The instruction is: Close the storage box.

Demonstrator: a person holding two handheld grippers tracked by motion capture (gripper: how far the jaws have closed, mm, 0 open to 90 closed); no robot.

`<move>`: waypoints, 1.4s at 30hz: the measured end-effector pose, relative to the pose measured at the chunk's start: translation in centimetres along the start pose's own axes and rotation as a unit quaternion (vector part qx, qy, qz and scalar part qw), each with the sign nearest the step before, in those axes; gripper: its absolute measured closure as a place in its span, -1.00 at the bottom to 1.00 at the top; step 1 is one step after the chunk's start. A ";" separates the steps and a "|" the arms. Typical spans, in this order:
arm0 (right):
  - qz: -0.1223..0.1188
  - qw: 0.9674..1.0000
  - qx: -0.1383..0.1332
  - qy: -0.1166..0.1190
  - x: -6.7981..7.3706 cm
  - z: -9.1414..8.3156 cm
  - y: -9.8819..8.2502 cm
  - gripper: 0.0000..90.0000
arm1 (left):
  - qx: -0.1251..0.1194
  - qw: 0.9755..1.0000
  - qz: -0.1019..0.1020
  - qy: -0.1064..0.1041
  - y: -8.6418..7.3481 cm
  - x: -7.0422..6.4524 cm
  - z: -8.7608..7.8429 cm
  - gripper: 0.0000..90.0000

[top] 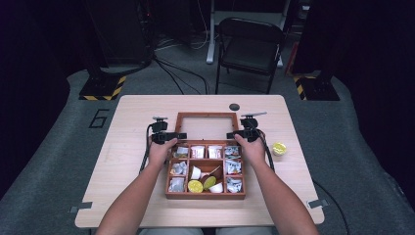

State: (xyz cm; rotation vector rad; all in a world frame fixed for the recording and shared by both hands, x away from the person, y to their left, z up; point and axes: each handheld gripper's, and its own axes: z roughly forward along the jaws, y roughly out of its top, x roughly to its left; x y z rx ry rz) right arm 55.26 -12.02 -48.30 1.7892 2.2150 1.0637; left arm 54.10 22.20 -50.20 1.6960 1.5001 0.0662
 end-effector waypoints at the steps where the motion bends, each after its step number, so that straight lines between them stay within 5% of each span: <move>1: 0.000 1.000 -0.001 0.000 0.0 0.0 0.0 -0.28 | -0.001 1.000 0.000 0.000 0.0 0.0 0.0 -0.26; 21: 0.016 0.999 0.004 0.029 -0.7 0.7 0.1 -0.37 | -0.003 1.000 -0.008 -0.009 0.0 0.0 0.4 -0.31; 42: 0.021 0.999 0.000 0.026 -0.5 0.5 0.3 -0.31 | -0.012 1.000 -0.013 -0.005 0.1 -0.1 0.2 -0.26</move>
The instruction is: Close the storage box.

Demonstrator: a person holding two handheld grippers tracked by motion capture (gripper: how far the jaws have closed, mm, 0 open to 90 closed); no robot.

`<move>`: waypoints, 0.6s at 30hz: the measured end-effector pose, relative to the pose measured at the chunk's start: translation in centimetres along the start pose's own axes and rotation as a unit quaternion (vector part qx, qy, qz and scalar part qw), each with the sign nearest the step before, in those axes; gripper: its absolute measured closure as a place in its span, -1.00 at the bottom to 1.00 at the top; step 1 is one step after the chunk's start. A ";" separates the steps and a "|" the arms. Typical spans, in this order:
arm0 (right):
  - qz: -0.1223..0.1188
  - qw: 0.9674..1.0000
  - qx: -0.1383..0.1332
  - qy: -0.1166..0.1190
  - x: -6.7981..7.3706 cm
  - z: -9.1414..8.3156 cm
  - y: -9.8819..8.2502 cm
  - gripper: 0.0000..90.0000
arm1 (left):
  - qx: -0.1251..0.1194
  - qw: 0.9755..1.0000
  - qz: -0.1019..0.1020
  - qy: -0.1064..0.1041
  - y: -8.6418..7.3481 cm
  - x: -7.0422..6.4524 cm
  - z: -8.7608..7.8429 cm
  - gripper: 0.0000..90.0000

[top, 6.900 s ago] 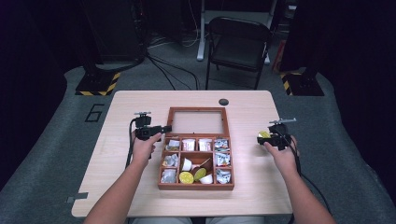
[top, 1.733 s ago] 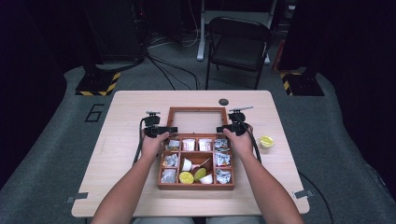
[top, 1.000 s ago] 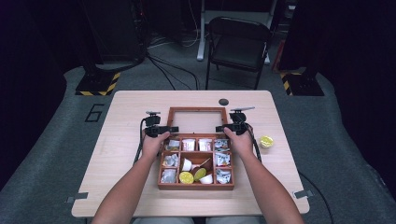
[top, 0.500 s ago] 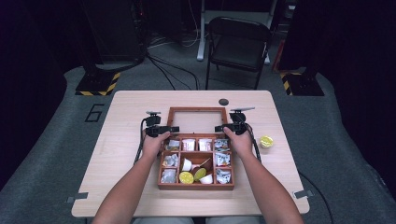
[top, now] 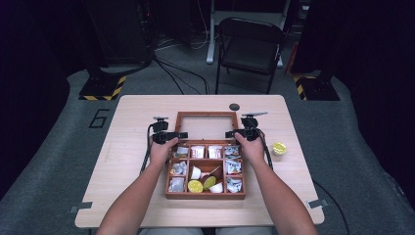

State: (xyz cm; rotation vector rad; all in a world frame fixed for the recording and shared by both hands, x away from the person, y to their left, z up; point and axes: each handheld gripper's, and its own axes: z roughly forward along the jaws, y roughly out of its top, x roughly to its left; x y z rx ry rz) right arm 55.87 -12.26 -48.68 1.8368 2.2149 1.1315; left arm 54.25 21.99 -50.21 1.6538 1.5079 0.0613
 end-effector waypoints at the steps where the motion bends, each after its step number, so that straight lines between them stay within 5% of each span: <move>1: -0.005 1.000 -0.003 -0.001 0.0 -0.1 0.0 -0.30 | -0.003 1.000 0.004 0.002 0.1 0.0 -0.1 -0.23; 12: -0.014 0.999 -0.031 -0.007 0.5 -1.3 0.3 -0.18 | -0.028 1.000 0.010 0.001 0.4 -0.4 -0.9 -0.11; 18: -0.016 0.999 -0.045 -0.005 1.0 -2.0 0.4 -0.18 | -0.026 0.999 0.030 0.004 0.8 -0.8 -1.6 -0.09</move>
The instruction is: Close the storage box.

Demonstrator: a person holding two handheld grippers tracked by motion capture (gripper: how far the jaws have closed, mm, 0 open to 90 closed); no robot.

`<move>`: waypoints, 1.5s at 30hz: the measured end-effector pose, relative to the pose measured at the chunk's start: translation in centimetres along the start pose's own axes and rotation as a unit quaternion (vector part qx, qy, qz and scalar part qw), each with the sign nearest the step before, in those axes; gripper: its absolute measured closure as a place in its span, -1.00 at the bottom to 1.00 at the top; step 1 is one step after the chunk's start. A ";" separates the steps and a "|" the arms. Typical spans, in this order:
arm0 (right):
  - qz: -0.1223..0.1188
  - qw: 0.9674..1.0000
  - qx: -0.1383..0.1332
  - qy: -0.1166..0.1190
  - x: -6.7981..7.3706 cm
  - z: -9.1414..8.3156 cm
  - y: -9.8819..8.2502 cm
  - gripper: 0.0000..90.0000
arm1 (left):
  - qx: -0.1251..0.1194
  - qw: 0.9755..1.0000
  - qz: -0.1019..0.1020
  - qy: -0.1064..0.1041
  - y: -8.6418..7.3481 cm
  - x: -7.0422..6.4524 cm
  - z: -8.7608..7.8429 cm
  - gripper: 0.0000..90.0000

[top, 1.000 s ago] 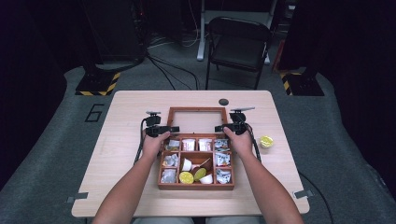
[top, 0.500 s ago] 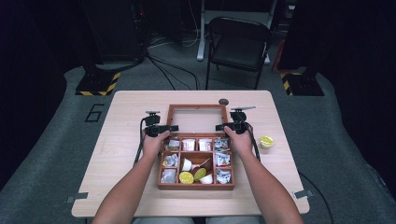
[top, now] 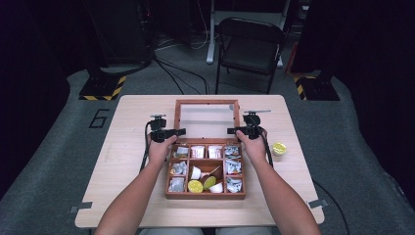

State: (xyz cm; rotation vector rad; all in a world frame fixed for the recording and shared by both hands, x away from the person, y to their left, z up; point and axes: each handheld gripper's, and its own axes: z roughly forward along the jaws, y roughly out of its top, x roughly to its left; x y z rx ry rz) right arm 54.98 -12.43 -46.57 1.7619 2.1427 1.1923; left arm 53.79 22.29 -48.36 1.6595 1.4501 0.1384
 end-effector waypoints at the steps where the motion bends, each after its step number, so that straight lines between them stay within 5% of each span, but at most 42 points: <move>1: 0.000 1.000 -0.001 0.000 0.1 -0.1 0.0 -0.18 | 0.005 1.000 0.005 0.004 0.2 -0.2 -0.1 -0.09; 4: -0.004 1.000 -0.007 0.003 0.2 -0.5 0.1 -0.17 | 0.013 1.000 0.019 0.017 0.7 -0.8 -0.4 -0.09; 13: -0.023 1.000 -0.016 -0.007 0.9 -1.7 0.3 -0.06 | 0.001 1.000 0.013 0.003 1.0 -0.9 -1.5 -0.01; 24: -0.064 0.997 -0.029 -0.020 2.3 -3.8 -0.1 0.00 | -0.028 0.999 0.041 -0.012 0.8 -1.5 -3.3 0.04; 28: -0.080 0.996 -0.035 -0.034 2.8 -4.3 -0.4 0.05 | -0.046 0.998 0.025 -0.022 0.3 -1.8 -3.8 0.05; 38: -0.081 0.994 -0.070 -0.020 3.1 -5.7 -2.2 0.07 | -0.063 0.993 0.090 -0.030 -1.0 -2.2 -5.5 0.01; 45: -0.087 0.993 -0.075 -0.008 3.1 -6.5 -2.5 0.03 | -0.073 0.991 0.107 -0.035 -1.0 -2.8 -6.7 -0.06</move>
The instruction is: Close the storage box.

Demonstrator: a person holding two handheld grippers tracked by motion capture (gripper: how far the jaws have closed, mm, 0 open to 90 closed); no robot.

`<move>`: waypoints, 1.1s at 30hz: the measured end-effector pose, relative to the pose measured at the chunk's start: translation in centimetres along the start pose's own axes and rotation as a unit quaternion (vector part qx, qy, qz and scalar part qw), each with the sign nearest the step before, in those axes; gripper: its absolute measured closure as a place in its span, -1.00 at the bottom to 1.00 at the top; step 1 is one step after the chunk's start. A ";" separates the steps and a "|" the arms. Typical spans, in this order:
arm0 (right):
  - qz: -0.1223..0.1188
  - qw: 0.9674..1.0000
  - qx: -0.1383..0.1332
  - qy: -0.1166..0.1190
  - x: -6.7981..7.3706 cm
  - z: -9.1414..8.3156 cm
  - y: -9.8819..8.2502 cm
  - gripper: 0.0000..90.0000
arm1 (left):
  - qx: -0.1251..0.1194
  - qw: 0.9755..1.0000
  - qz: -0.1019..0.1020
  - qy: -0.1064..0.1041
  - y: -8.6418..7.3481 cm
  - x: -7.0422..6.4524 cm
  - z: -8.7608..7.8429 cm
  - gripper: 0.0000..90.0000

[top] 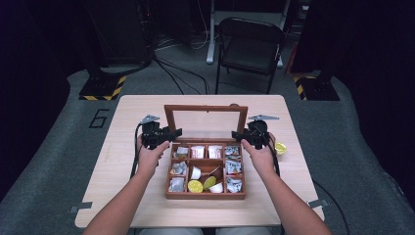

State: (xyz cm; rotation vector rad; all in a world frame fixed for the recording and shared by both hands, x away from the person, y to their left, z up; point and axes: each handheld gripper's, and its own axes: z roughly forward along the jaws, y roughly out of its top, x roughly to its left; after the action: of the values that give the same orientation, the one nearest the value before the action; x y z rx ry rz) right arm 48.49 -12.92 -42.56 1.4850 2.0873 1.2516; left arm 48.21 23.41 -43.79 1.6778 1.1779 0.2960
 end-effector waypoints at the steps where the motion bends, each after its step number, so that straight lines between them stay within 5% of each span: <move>1: 0.002 1.000 -0.004 0.002 0.0 -0.2 0.0 0.03 | -0.003 1.000 0.004 0.001 0.1 -0.1 -0.2 -0.06; 8: -0.006 1.000 -0.007 0.022 0.2 -1.9 0.3 0.03 | -0.022 1.000 0.011 -0.008 0.6 -0.7 -1.6 -0.06; 33: -0.064 0.997 -0.028 0.036 2.1 -7.0 1.8 0.19 | -0.023 0.997 0.062 -0.029 2.6 -3.4 -6.0 -0.05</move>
State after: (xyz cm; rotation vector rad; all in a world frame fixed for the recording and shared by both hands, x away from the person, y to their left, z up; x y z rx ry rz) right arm 44.12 -14.30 -36.59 1.2793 2.1357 1.3210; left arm 43.92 24.25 -37.84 1.7104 1.0188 0.3458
